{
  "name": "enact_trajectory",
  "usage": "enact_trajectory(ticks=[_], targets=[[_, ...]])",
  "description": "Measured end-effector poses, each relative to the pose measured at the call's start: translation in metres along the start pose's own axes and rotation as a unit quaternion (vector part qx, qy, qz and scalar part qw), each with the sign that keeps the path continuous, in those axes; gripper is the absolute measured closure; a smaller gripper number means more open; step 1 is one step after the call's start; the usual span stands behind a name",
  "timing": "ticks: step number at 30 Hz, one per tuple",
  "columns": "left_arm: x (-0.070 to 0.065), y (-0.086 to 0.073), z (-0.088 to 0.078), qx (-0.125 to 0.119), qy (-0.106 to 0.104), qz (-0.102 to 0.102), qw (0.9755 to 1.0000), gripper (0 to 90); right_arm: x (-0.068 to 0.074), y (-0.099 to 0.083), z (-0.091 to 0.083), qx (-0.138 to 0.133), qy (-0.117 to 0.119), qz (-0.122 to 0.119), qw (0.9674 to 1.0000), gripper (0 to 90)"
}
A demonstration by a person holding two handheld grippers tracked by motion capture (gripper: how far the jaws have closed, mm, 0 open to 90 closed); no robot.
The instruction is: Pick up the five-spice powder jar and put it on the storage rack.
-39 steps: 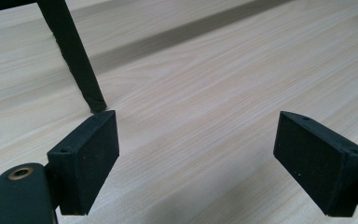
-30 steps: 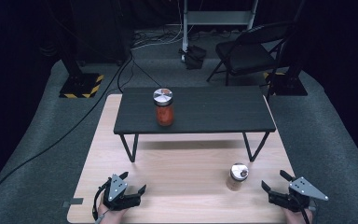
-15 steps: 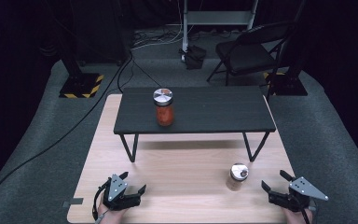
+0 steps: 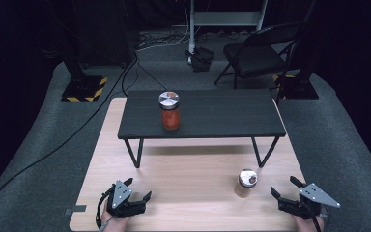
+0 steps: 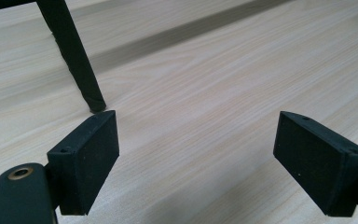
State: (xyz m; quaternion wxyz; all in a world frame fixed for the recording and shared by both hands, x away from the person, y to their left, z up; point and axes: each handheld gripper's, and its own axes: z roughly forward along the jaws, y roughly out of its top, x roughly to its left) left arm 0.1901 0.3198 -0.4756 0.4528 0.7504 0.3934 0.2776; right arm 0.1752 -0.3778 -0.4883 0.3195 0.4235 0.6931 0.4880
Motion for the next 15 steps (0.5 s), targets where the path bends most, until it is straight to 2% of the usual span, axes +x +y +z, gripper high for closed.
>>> enact_trajectory(ticks=[15], targets=[[-0.0002,0.0002,0.0000,0.001,0.000,0.000,1.0000,14.1,0.0000,-0.0012,-0.0005,-0.004,0.003,-0.003,1.0000,10.8]])
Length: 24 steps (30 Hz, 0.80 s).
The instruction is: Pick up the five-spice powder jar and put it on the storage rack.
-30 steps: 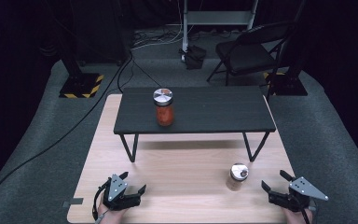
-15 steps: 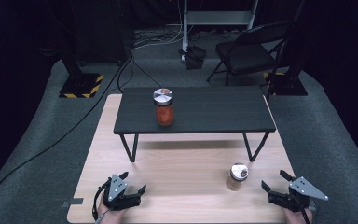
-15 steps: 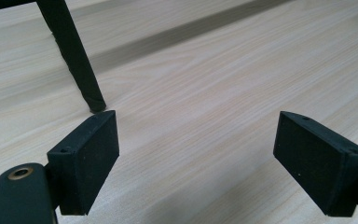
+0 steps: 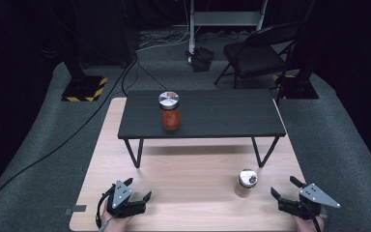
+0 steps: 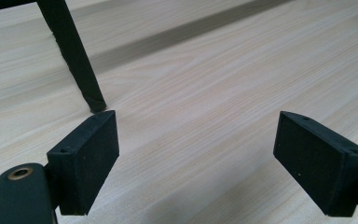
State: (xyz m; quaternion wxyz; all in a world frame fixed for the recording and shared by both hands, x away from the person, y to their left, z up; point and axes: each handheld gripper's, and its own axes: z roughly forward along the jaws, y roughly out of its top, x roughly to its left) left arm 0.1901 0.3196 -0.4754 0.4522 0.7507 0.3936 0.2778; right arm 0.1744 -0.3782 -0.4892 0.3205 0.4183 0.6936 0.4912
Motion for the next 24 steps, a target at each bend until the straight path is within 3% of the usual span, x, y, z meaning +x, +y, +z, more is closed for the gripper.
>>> enact_trajectory(ticks=[9,24], targets=[[0.000,0.000,0.000,0.000,-0.001,-0.001,1.0000,14.1,-0.002,0.000,-0.002,-0.014,0.024,-0.005,0.9996,10.4],[0.001,0.000,0.000,0.000,-0.001,-0.001,1.0000,14.1,-0.005,0.010,0.004,-0.022,0.103,-0.022,0.9942,10.6]])
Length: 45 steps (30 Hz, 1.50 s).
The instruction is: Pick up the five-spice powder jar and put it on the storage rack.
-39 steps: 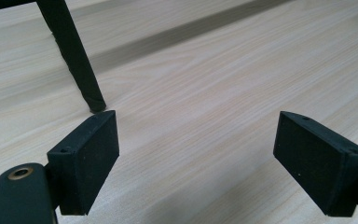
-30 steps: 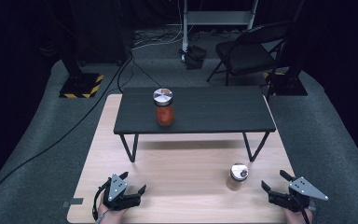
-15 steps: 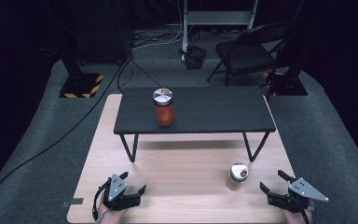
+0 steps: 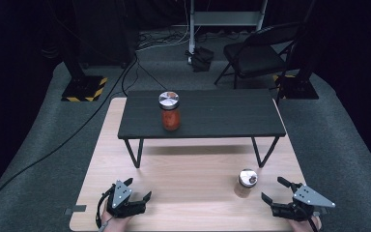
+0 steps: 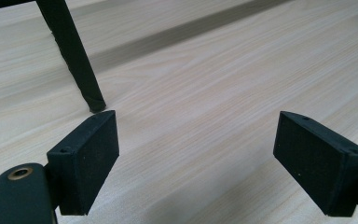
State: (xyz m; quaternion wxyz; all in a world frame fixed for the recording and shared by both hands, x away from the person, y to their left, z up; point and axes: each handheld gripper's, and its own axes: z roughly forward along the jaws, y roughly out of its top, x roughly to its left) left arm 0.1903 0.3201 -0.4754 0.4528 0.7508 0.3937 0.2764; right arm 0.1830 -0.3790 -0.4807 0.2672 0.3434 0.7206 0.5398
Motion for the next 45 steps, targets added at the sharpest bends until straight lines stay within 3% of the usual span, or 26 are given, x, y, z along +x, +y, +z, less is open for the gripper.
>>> enact_trajectory(ticks=[8,20,45], targets=[[0.000,0.000,0.000,0.000,-0.001,0.000,1.0000,14.2,0.003,0.008,0.006,0.001,0.027,-0.010,0.9996,10.8],[0.001,0.000,0.000,0.000,-0.002,-0.001,1.0000,14.2,0.009,0.018,0.024,0.012,0.047,-0.013,0.9987,11.7],[0.001,-0.001,0.000,-0.003,-0.002,-0.004,1.0000,14.2,0.017,0.032,0.063,0.050,0.049,-0.017,0.9974,18.4]])
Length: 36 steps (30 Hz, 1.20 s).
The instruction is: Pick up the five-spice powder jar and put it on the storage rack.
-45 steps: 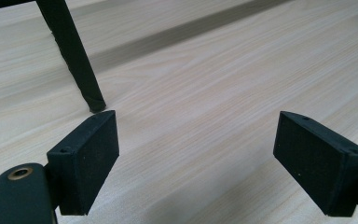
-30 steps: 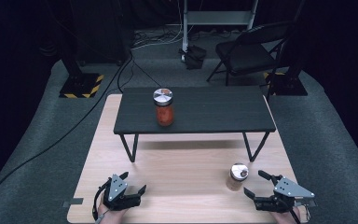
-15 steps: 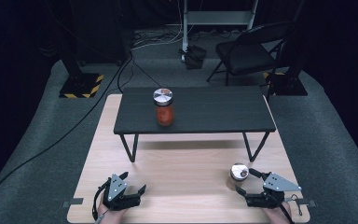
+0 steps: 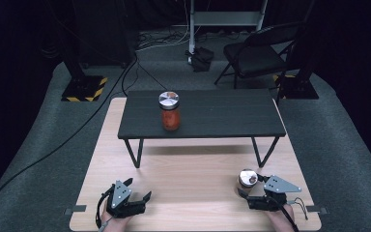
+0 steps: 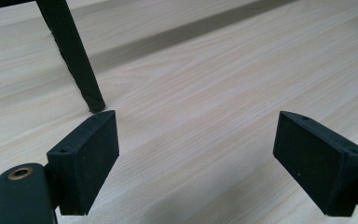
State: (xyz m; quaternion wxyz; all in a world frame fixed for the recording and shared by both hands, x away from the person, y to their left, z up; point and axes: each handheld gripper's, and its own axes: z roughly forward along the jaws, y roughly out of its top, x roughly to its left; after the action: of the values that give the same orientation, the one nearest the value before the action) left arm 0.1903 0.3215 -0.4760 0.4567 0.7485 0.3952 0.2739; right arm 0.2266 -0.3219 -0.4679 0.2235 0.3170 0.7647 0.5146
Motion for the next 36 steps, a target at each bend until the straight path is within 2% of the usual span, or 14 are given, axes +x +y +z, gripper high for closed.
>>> enact_trajectory(ticks=[9,18,25,31,36], targets=[[0.000,0.000,0.000,0.000,-0.001,0.000,1.0000,14.3,0.003,0.010,0.011,0.032,-0.011,0.000,0.9994,30.0],[0.000,0.000,0.000,0.001,-0.001,-0.002,1.0000,14.3,0.005,0.017,0.012,0.043,-0.018,0.003,0.9989,30.4],[0.000,0.000,0.000,0.001,-0.001,-0.002,1.0000,14.3,0.006,0.023,0.008,0.036,-0.017,0.003,0.9992,30.5],[0.000,0.001,0.000,0.001,-0.001,-0.002,1.0000,14.3,0.010,0.043,0.001,0.037,-0.018,-0.006,0.9991,30.5],[0.000,0.000,0.000,0.001,-0.001,-0.002,1.0000,14.3,0.011,0.054,-0.002,0.037,-0.018,-0.003,0.9991,30.5]])
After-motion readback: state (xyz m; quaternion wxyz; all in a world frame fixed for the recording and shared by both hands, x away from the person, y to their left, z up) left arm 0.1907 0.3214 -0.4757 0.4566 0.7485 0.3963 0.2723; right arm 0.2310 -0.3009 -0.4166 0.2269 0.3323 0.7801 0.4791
